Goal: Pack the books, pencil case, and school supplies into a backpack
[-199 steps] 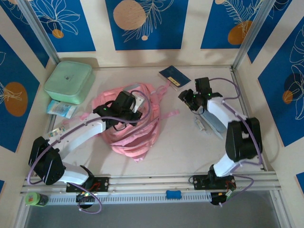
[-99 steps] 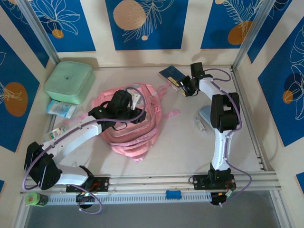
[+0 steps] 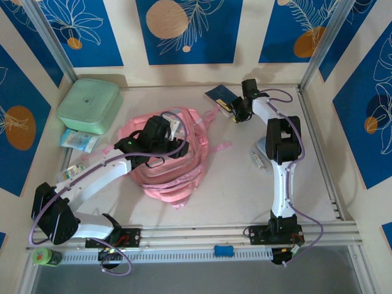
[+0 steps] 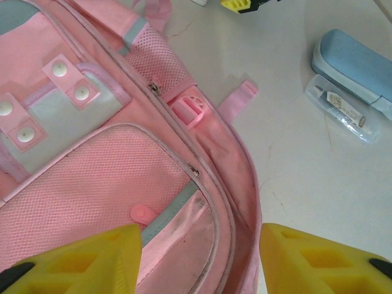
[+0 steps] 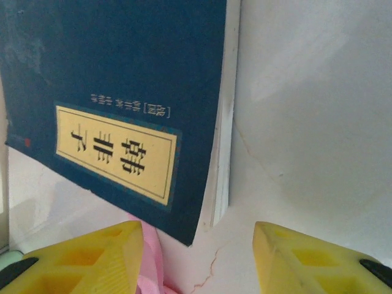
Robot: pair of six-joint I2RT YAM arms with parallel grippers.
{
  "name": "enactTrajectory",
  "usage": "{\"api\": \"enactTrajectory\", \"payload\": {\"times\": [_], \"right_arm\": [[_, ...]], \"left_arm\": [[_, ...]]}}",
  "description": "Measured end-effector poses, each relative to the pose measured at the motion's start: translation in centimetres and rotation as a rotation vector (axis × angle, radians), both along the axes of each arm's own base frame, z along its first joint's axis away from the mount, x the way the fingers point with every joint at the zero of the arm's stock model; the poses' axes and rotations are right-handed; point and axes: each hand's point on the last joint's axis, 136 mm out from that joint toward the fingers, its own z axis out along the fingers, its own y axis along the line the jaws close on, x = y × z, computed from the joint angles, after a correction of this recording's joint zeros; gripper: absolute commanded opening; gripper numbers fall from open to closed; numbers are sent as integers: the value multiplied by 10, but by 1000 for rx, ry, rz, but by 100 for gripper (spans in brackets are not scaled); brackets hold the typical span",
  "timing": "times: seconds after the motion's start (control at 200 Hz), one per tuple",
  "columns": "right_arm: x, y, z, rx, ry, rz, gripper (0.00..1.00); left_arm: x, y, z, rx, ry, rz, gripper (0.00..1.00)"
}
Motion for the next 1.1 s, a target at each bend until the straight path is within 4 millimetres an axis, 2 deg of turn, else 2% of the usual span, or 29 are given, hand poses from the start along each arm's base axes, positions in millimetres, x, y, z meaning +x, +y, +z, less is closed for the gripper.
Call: {"api": "enactTrajectory", "payload": {"times": [0.295, 0.57, 0.675, 0.9, 0.985, 1.101], "right_arm": [[5, 1, -18, -2, 30, -4, 35], [12, -1, -17, -13, 9, -11, 12], [12, -2, -16, -15, 6, -15, 0], [11, -8, -21, -24, -11, -38, 0], [-4, -16, -28, -23, 1, -50, 0], [-18, -28, -27, -26, -2, -63, 0]], "left_arm": [[4, -1, -5, -1, 5, 11, 56], [5, -2, -8, -2, 11, 15, 58], [5, -2, -8, -5, 13, 18, 59], [5, -2, -10, -9, 21, 25, 59], [5, -2, -11, -8, 24, 26, 59], [5, -3, -12, -17, 25, 27, 60]]}}
